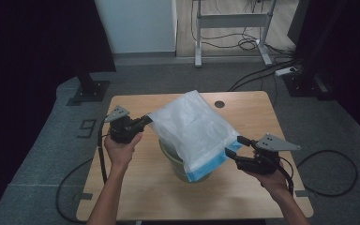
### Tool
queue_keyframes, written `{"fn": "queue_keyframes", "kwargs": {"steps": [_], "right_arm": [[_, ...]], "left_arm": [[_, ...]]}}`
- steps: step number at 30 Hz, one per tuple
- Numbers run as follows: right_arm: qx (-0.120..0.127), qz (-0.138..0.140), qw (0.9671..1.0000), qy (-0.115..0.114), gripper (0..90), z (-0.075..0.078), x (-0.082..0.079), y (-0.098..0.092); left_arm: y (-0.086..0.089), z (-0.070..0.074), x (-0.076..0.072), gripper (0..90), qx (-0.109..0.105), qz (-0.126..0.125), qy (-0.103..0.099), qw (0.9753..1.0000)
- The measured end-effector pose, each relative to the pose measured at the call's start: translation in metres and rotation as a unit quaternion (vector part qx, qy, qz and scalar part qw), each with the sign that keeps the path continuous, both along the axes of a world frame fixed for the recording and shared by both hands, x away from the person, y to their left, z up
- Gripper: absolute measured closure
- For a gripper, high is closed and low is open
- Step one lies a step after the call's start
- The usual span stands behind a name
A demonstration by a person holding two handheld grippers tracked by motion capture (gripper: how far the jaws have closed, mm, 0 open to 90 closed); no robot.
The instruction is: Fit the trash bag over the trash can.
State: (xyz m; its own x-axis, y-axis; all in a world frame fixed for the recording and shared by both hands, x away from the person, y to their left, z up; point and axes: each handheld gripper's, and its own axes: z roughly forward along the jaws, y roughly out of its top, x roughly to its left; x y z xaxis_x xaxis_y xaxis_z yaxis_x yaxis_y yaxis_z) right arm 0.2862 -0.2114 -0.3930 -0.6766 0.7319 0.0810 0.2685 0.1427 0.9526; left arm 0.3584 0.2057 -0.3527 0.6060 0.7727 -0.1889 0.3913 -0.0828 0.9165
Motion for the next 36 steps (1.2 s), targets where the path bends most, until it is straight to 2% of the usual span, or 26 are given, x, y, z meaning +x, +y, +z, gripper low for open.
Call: {"fn": "queue_keyframes", "kwargs": {"steps": [6, 11, 16, 26, 27, 30, 33, 34, 36], "right_arm": [[0.008, -0.026, 0.9995, 0.015, 28.3, -0.013, 0.006, -0.012], [0.016, -0.033, 0.9991, 0.022, 25.1, -0.016, 0.011, -0.020], [0.031, -0.021, 0.9986, 0.037, 22.5, -0.017, 0.020, -0.025], [0.042, 0.002, 0.9971, 0.064, 21.6, -0.021, 0.032, -0.026], [0.048, 0.008, 0.9962, 0.072, 24.6, -0.023, 0.034, -0.027], [0.055, 0.018, 0.9953, 0.077, 34.6, -0.024, 0.035, -0.026], [0.055, 0.030, 0.9953, 0.074, 54.5, -0.023, 0.035, -0.025], [0.052, 0.029, 0.9959, 0.069, 64.8, -0.022, 0.034, -0.025], [0.039, 0.027, 0.9967, 0.066, 77.2, -0.019, 0.033, -0.024]], "left_arm": [[0.005, -0.004, -0.001, 90.0, -0.003, 0.004, 0.004, 1.0000], [0.006, -0.008, -0.001, 90.0, -0.004, 0.003, 0.008, 1.0000], [0.007, -0.011, -0.001, 90.0, -0.004, 0.003, 0.011, 0.9999], [0.009, -0.014, 0.000, 90.0, -0.006, 0.004, 0.014, 0.9999], [0.009, -0.014, 0.000, 90.0, -0.007, 0.004, 0.015, 0.9999], [0.009, -0.015, 0.000, 90.0, -0.008, 0.004, 0.015, 0.9998], [0.009, -0.015, 0.000, 90.0, -0.009, 0.003, 0.015, 0.9998], [0.009, -0.015, -0.001, 90.0, -0.009, 0.002, 0.015, 0.9999], [0.009, -0.014, -0.001, 90.0, -0.009, 0.001, 0.014, 0.9999]]}}
